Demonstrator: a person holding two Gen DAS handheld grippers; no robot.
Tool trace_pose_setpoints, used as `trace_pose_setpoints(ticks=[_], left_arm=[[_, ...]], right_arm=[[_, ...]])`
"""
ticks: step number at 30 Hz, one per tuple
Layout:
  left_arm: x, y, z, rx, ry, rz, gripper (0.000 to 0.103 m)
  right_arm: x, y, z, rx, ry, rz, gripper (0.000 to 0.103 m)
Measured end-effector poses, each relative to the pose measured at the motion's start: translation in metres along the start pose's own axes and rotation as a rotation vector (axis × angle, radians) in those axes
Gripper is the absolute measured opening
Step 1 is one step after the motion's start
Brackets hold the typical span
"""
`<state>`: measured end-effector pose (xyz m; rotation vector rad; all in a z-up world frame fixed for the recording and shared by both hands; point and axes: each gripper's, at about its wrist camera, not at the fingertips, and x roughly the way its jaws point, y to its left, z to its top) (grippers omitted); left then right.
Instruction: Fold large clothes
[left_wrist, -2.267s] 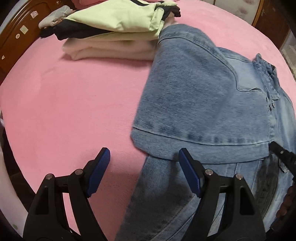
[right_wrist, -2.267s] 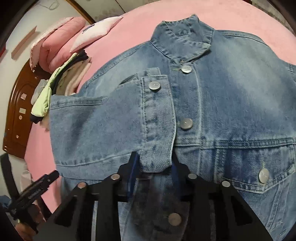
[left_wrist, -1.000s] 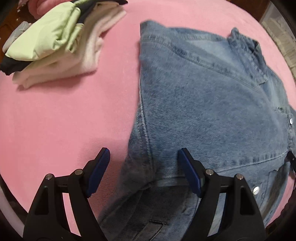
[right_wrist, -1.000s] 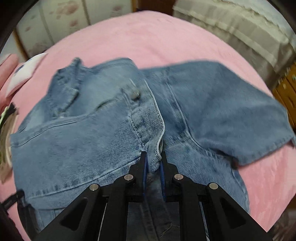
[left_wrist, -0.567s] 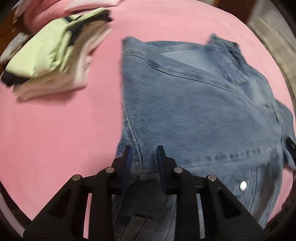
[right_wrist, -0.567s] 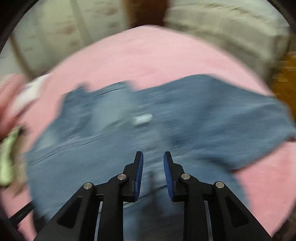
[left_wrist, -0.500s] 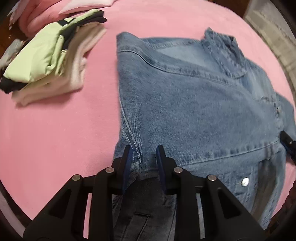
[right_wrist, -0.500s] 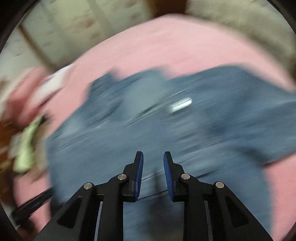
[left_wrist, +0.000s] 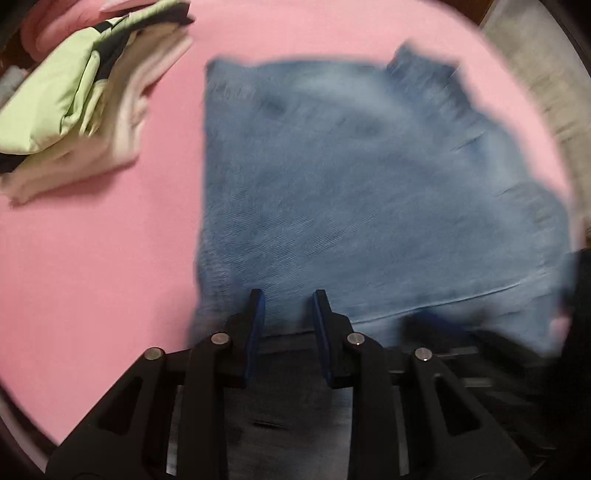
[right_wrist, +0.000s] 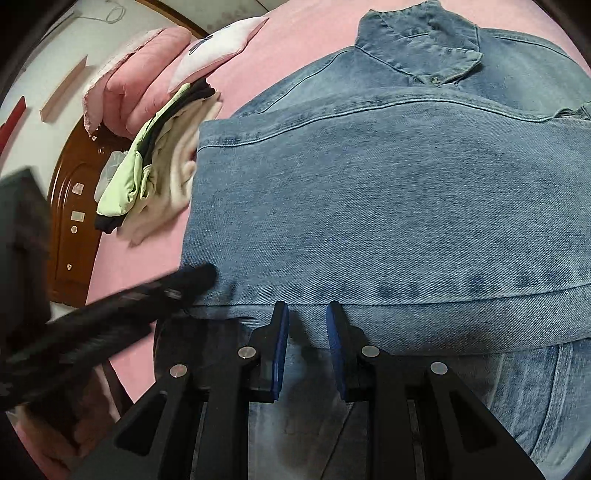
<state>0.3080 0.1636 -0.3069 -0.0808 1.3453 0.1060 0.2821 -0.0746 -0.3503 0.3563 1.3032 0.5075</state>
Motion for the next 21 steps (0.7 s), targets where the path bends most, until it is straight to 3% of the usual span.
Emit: trace_pose_setpoints(ticks=[1,5,10,14,16,18,20,21], left_arm=[[0.009,-0.001,-0.002,0.015,-0.001,0.057,0.011],[0.017,0.006,-0.008,-0.011,-0.046,0.112,0.001],[0.024,0.024,-0.004,-0.082,-0.039,0.075,0.001],[0.024,0.016,-0.003,-0.047,-0.048,0.119,0.001],[0.019,0.005,-0.001,-0.030,-0.042,0.159,0.001],[0.011,-0.008,0.004,0.014,-0.031,0.207,0.001],[-0.003,-0.021,0.008,0.078,-0.050,0.170,0.001],[-0.010,-0.028,0.010,0.105,-0.061,0.121,0.001]], right_arm=[[-0.002,-0.004,-0.001,-0.002,-0.003,-0.004,0.022],[-0.029,-0.028,0.009,-0.034,-0.033,-0.065,0.019],[-0.075,-0.089,0.016,0.058,-0.170,-0.278,0.017],[-0.121,-0.156,0.011,0.239,-0.276,-0.473,0.000],[-0.130,-0.168,0.012,0.263,-0.282,-0.417,0.000],[-0.130,-0.159,0.016,0.242,-0.280,-0.468,0.000],[-0.127,-0.140,0.022,0.187,-0.298,-0.474,0.000],[-0.121,-0.123,0.026,0.158,-0.315,-0.405,0.000]])
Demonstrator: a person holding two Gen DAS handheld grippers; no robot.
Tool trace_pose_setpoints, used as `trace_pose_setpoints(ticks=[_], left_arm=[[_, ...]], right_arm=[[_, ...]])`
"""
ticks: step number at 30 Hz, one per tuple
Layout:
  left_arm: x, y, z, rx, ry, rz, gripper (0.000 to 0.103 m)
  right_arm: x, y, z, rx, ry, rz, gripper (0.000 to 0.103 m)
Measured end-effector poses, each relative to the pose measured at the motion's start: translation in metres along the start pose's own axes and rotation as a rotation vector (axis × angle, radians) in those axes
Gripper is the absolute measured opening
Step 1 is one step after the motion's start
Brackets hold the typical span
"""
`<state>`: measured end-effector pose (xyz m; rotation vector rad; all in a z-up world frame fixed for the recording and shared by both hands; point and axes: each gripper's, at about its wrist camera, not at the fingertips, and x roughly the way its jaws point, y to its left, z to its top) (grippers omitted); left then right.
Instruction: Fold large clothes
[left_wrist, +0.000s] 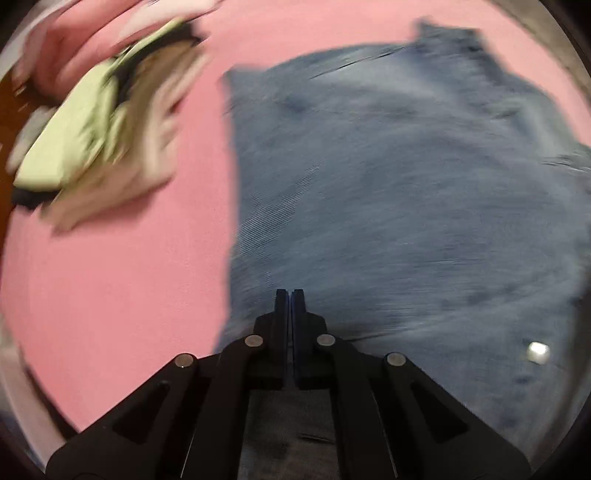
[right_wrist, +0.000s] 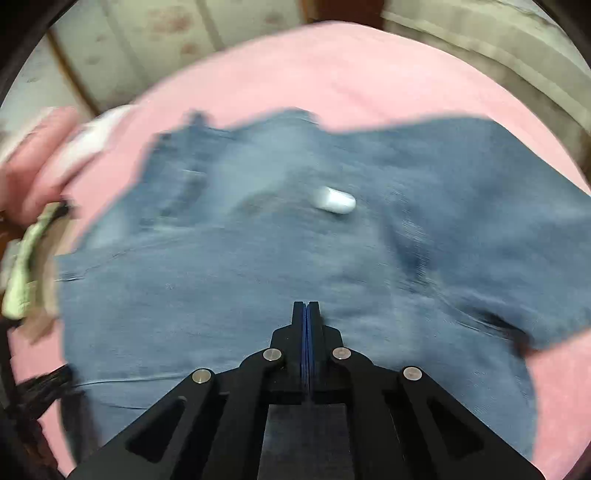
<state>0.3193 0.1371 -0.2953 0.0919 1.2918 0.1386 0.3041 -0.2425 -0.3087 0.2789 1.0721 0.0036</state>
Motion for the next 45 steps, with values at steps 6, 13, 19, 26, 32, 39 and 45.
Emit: trace_pose_setpoints(ticks=[6,13,19,26,32,39,45], left_arm=[[-0.005,-0.034,0.038,0.056,-0.015,-0.200,0.001],[0.054,-0.017,0.095,-0.051,-0.006,-0.232,0.001],[0.077,0.028,0.135,-0.135,-0.102,0.026,0.001],[0.105,0.041,0.155,-0.091,-0.084,0.033,0.001],[0.101,0.034,0.146,-0.041,-0.138,0.067,0.001],[0.059,0.034,0.121,-0.039,-0.189,0.028,0.001],[0.010,0.012,0.062,0.001,-0.191,-0.097,0.001]], right_arm=[[0.044,0.094,-0.016,-0.076,0.182,0.437,0.000],[0.098,0.151,-0.004,-0.222,0.225,0.482,0.000],[0.121,0.094,0.056,-0.103,0.134,0.324,0.000],[0.110,0.000,0.091,0.040,0.000,0.018,0.000],[0.119,0.039,0.082,-0.095,-0.035,-0.165,0.000],[0.108,0.081,0.081,-0.059,-0.032,-0.030,0.000],[0.081,0.125,0.040,0.007,0.029,0.156,0.003]])
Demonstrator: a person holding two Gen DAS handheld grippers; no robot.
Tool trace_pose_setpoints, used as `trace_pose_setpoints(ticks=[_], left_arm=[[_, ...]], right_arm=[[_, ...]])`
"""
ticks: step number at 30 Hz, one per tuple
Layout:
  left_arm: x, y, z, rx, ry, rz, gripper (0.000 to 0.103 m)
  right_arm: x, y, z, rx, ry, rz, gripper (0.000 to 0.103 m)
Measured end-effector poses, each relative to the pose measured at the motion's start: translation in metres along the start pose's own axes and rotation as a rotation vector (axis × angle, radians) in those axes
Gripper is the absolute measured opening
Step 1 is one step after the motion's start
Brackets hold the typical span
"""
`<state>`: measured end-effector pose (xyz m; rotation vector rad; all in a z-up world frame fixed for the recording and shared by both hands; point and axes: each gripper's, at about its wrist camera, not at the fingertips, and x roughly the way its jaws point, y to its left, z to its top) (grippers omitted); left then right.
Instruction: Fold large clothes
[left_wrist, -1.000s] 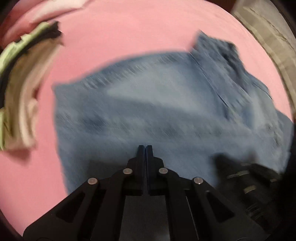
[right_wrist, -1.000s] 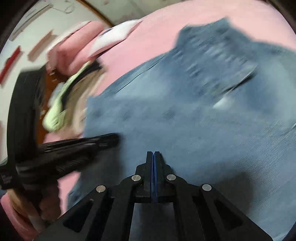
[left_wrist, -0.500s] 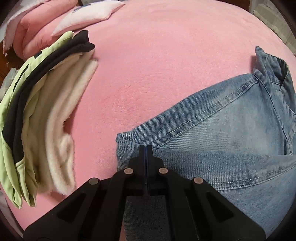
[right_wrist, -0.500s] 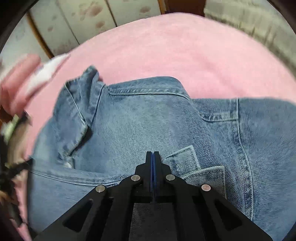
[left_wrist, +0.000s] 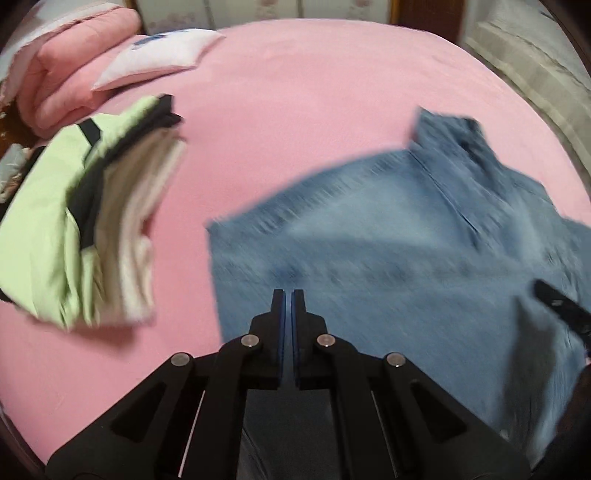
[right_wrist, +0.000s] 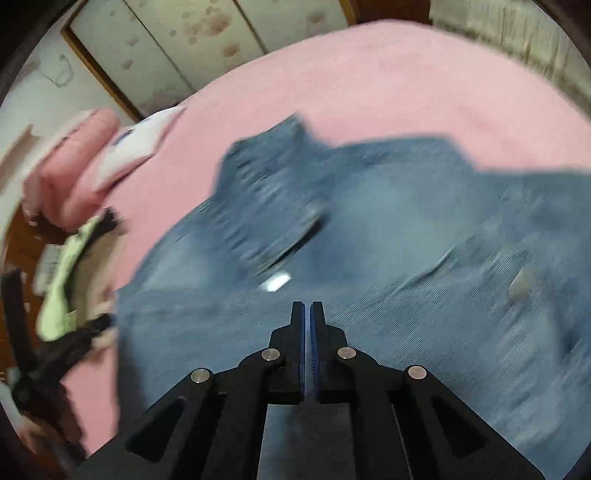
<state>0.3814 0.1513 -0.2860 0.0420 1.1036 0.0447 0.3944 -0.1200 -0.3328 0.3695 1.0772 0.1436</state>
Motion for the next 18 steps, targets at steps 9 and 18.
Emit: trace_pose_setpoints(ticks=[9,18], left_arm=[[0.019,-0.023,-0.057,0.167,0.113,0.099,0.001],[0.008,-0.015,-0.042,0.141,0.139,0.125,0.001]], right_arm=[[0.020,0.098,-0.086,-0.273,0.143,-0.068,0.003],[-0.013,0.055,-0.090,-0.244,0.065,-0.297,0.004]])
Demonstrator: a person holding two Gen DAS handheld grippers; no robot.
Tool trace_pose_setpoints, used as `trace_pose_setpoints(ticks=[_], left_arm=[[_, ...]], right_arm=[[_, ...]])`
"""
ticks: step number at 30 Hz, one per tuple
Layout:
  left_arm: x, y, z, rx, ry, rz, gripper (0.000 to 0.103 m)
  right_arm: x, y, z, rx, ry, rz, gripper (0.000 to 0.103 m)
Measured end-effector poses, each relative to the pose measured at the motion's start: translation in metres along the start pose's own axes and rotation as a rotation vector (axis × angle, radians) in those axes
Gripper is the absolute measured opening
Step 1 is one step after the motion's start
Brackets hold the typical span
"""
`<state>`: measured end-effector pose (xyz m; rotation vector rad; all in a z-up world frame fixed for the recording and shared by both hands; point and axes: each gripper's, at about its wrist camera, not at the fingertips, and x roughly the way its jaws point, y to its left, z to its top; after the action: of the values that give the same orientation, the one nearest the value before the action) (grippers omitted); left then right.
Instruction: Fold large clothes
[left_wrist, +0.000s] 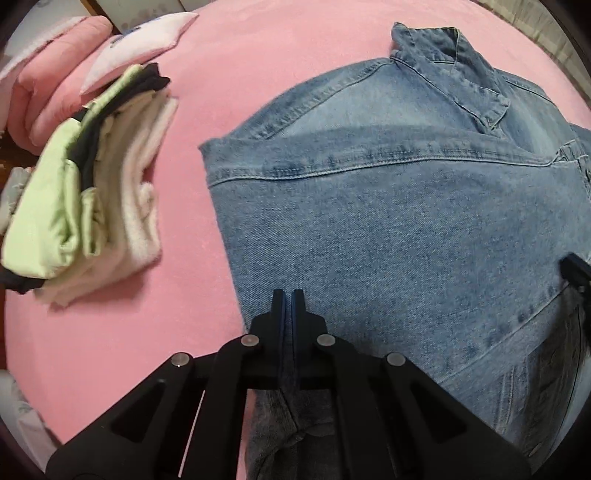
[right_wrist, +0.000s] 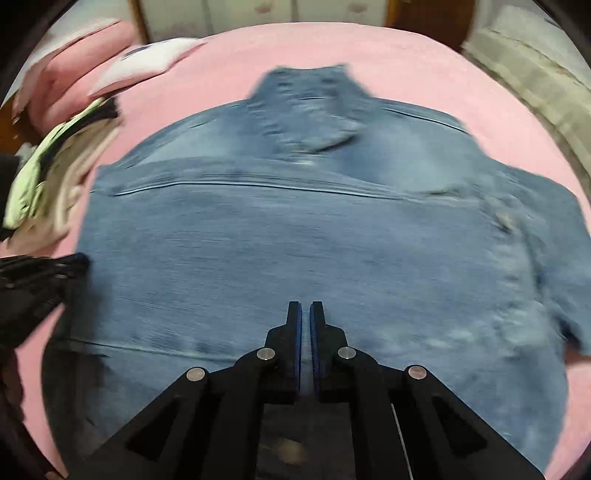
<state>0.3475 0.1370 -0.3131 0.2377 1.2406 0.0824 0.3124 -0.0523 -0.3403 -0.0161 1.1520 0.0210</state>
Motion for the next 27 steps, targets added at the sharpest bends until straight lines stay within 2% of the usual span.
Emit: trace_pose_setpoints(ticks=[2,5,6,7,8,9,10,11,15,17,20,24,27], left_arm=[[-0.009,-0.005,-0.002,-0.015,0.022,-0.005,0.001],[-0.033,-0.021,-0.012,-0.060,0.035,-0.036,0.004],[-0.042,-0.029,-0.017,-0.072,0.037,-0.043,0.011],[-0.053,-0.041,-0.022,-0.088,0.039,-0.050,0.026],[-0.062,-0.051,-0.026,-0.099,0.039,-0.057,0.036],[-0.070,-0.060,-0.029,-0.110,0.038,-0.067,0.053],[-0.085,-0.078,-0.035,-0.123,0.030,-0.080,0.061],[-0.097,-0.091,-0.039,-0.128,0.025,-0.089,0.061],[-0.132,-0.145,-0.043,-0.128,0.036,-0.122,0.061],[-0.150,-0.175,-0.041,-0.134,0.042,-0.161,0.062],[-0.180,-0.221,-0.037,-0.121,0.022,-0.220,0.062],[-0.212,-0.281,-0.027,-0.041,-0.030,-0.217,0.062],[-0.229,-0.322,-0.027,-0.007,-0.063,-0.217,0.062]], right_arm=[[-0.005,-0.021,-0.007,0.058,-0.004,-0.003,0.005],[-0.021,-0.059,-0.026,0.166,-0.029,0.053,0.009],[-0.025,-0.068,-0.031,0.196,-0.030,0.066,0.011],[-0.029,-0.080,-0.038,0.230,-0.030,0.082,0.016],[-0.035,-0.092,-0.045,0.265,-0.027,0.097,0.022],[-0.042,-0.107,-0.053,0.284,-0.029,0.103,0.024],[-0.052,-0.129,-0.062,0.301,-0.032,0.110,0.028],[-0.060,-0.143,-0.070,0.327,-0.038,0.122,0.033],[-0.083,-0.204,-0.098,0.419,-0.020,0.219,0.040],[-0.092,-0.232,-0.111,0.448,-0.005,0.256,0.052],[-0.111,-0.281,-0.132,0.470,-0.007,0.266,0.067],[-0.131,-0.354,-0.156,0.594,-0.026,0.262,0.069],[-0.143,-0.413,-0.177,0.717,-0.060,0.257,0.079]])
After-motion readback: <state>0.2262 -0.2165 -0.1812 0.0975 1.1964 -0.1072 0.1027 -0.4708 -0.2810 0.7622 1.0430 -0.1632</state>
